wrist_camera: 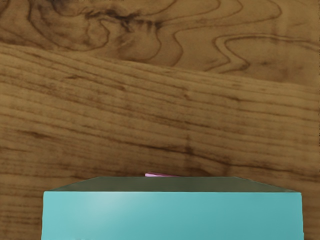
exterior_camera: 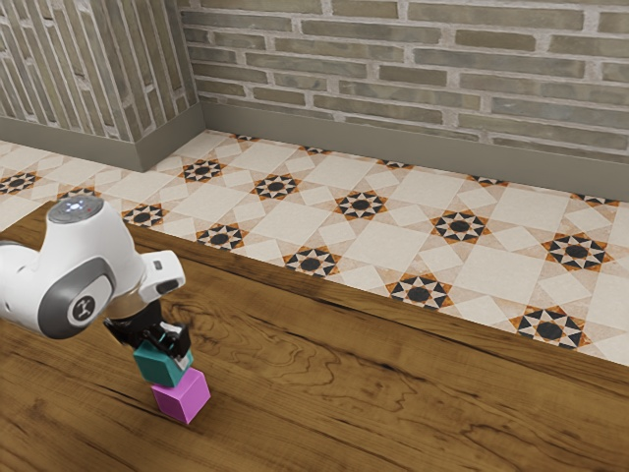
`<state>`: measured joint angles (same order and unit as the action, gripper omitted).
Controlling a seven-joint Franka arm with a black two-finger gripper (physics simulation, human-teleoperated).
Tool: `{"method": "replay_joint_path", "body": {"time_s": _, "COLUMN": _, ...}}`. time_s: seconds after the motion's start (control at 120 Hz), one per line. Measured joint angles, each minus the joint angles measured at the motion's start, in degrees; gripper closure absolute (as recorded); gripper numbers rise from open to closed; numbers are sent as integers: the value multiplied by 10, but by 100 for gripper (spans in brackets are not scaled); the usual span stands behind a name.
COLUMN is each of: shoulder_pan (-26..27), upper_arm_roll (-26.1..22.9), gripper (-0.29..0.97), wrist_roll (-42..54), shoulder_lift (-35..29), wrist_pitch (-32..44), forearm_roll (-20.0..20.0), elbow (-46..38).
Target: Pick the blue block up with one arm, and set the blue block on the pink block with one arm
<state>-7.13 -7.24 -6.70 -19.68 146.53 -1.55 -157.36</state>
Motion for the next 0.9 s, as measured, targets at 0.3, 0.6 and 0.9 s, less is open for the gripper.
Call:
{"method": "replay_joint_path", "body": {"time_s": 0.3, "shoulder_pan": 2, "upper_arm_roll": -14, "gripper": 37, "wrist_roll": 8, "shoulder_lift": 0, "wrist_pitch": 1, "forearm_roll": -2, "elbow": -1}}
{"method": "replay_joint_path", "body": {"time_s": 0.6, "shoulder_pan": 0, "upper_arm_roll": -34, "gripper": 37, "wrist_roll": 7, "shoulder_lift": -12, "wrist_pitch": 1, "forearm_roll": -6, "elbow": -5}}
{"method": "replay_joint_path", "body": {"time_s": 0.9, "shoulder_pan": 1, "upper_arm_roll": -34, "gripper": 37, "wrist_roll": 3, "shoulder_lift": -20, "wrist_pitch": 1, "forearm_roll": -7, "elbow": -16}}
